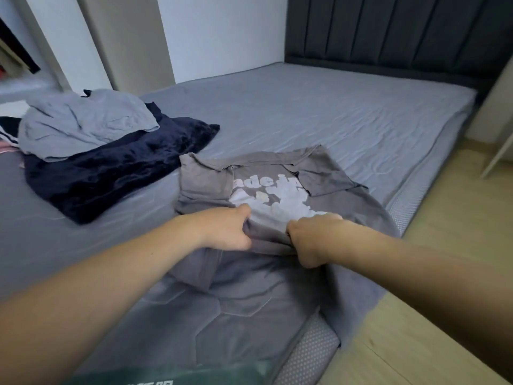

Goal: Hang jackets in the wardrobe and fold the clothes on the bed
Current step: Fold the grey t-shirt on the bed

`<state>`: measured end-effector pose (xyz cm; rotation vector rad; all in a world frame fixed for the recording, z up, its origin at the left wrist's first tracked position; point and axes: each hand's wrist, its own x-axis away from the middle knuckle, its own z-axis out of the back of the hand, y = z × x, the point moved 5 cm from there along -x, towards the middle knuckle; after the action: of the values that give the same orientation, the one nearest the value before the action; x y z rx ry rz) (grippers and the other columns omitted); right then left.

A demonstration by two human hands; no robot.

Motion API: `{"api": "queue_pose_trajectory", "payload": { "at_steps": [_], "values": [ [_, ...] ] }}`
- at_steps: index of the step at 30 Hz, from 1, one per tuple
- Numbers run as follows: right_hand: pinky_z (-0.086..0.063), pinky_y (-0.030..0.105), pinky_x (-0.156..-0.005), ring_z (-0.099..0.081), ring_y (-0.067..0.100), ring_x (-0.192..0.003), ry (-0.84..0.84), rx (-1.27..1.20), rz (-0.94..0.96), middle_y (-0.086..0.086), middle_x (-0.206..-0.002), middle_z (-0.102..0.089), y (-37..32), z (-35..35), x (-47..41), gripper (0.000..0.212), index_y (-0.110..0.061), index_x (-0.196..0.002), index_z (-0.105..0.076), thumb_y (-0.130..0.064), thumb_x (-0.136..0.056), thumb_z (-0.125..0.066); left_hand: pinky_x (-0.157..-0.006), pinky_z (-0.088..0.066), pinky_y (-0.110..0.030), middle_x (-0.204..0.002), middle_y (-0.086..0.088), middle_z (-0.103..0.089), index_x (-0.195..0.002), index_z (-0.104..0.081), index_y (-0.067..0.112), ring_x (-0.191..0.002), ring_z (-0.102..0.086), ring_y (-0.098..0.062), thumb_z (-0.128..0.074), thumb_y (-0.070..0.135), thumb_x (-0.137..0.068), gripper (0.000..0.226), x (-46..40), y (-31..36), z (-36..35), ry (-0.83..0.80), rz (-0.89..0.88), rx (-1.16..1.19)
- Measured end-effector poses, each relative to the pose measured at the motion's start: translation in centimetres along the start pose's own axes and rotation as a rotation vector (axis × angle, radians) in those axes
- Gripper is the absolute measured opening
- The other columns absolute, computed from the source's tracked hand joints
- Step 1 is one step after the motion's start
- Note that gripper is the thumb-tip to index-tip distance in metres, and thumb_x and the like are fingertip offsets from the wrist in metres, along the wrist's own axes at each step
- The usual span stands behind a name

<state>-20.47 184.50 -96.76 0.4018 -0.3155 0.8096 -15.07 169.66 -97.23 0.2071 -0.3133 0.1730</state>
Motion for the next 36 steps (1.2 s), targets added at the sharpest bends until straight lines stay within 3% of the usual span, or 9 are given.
{"api": "queue_pose_trajectory", "payload": {
  "at_steps": [3, 6, 10, 17, 20, 25, 29, 33, 36],
  "values": [
    [-0.045, 0.03, -0.079, -0.057, 0.025, -0.099, -0.09, 0.243, -0.026, 0.007, -0.126, -0.059, 2.6, 2.5, 0.1, 0.037, -0.013, -0.124, -0.057, -0.018, -0.088, -0.058, -0.072, -0.045, -0.033, -0.108, -0.008, -0.058, -0.103, -0.04, 0.018, -0.094, -0.056, -0.029, -0.051, 0.02, -0.081, 0.025, -1.0, -0.6, 1.8, 0.075, 0.089, -0.165],
    [-0.047, 0.034, -0.087, -0.059, 0.028, -0.11, -0.116, 0.345, -0.135, 0.01, -0.128, -0.058, 7.1, 4.4, -0.7, 0.032, -0.008, -0.122, -0.06, -0.013, -0.091, -0.052, -0.081, -0.051, -0.035, -0.118, -0.011, -0.062, -0.113, -0.057, 0.015, -0.104, -0.06, -0.03, -0.049, 0.017, -0.084, 0.03, -2.1, -2.7, 2.9, 0.038, 0.197, -0.3],
    [-0.047, 0.037, -0.094, -0.056, 0.029, -0.118, -0.01, 0.147, -0.326, 0.009, -0.13, -0.058, 12.9, 4.5, -2.7, 0.032, -0.012, -0.118, -0.061, -0.009, -0.087, -0.053, -0.085, -0.054, -0.036, -0.115, -0.012, -0.065, -0.108, -0.065, 0.01, -0.097, -0.062, -0.028, -0.051, 0.011, -0.085, 0.027, -3.5, -6.4, 3.7, -0.006, 0.342, -0.386],
    [-0.046, 0.049, -0.096, -0.055, 0.032, -0.115, 0.033, -0.095, -0.56, 0.006, -0.126, -0.057, 17.5, 1.9, -7.3, 0.032, -0.016, -0.119, -0.059, -0.014, -0.088, -0.049, -0.08, -0.046, -0.034, -0.121, -0.007, -0.059, -0.116, -0.061, 0.014, -0.103, -0.059, -0.026, -0.048, 0.007, -0.09, 0.03, -5.0, -11.0, 5.4, 0.177, 0.603, -0.286],
    [-0.04, 0.053, -0.097, -0.052, 0.034, -0.12, 0.168, -0.129, -0.621, 0.007, -0.13, -0.056, 18.1, 4.3, -10.2, 0.034, -0.017, -0.122, -0.059, -0.015, -0.091, -0.046, -0.086, -0.049, -0.039, -0.107, -0.006, -0.062, -0.104, -0.062, 0.013, -0.098, -0.061, -0.028, -0.048, 0.005, -0.087, 0.023, -6.7, -12.1, 6.6, 0.261, 0.66, -0.289],
    [-0.026, 0.056, -0.108, -0.041, 0.034, -0.128, 0.335, -0.106, -0.693, 0.011, -0.136, -0.052, 20.7, 9.5, -16.1, 0.04, -0.017, -0.129, -0.055, -0.015, -0.09, -0.044, -0.093, -0.039, -0.04, -0.097, -0.007, -0.065, -0.086, -0.06, 0.018, -0.094, -0.056, -0.027, -0.046, 0.019, -0.085, 0.014, -11.3, -14.1, 10.6, 0.476, 0.654, -0.349],
    [-0.018, 0.054, -0.114, -0.038, 0.035, -0.13, 0.41, -0.179, -0.717, 0.013, -0.138, -0.051, 22.4, 10.6, -22.7, 0.042, -0.014, -0.131, -0.053, -0.016, -0.09, -0.043, -0.093, -0.032, -0.04, -0.103, -0.006, -0.062, -0.093, -0.066, 0.019, -0.099, -0.046, -0.026, -0.033, 0.04, -0.09, 0.039, -17.0, -15.8, 12.5, 0.563, 0.634, -0.364],
    [-0.021, 0.049, -0.113, -0.037, 0.036, -0.131, 0.488, -0.465, -0.731, 0.016, -0.139, -0.046, 21.9, 4.3, -28.9, 0.043, -0.011, -0.13, -0.054, -0.02, -0.09, -0.04, -0.101, -0.025, -0.044, -0.127, -0.006, -0.051, -0.118, -0.058, 0.018, -0.116, -0.04, -0.027, -0.031, 0.038, -0.094, 0.041, -22.6, -18.1, 7.5, 0.613, 0.59, -0.182],
    [-0.024, 0.052, -0.11, -0.039, 0.041, -0.126, 0.65, -0.62, -0.743, 0.023, -0.133, -0.046, 20.8, -1.0, -31.2, 0.042, -0.002, -0.125, -0.054, -0.025, -0.094, -0.036, -0.099, -0.029, -0.044, -0.12, -0.009, -0.056, -0.109, -0.06, 0.016, -0.113, -0.046, -0.029, -0.032, 0.035, -0.096, 0.035, -24.1, -19.9, 2.6, 0.698, 0.583, -0.017]
  ]
}}
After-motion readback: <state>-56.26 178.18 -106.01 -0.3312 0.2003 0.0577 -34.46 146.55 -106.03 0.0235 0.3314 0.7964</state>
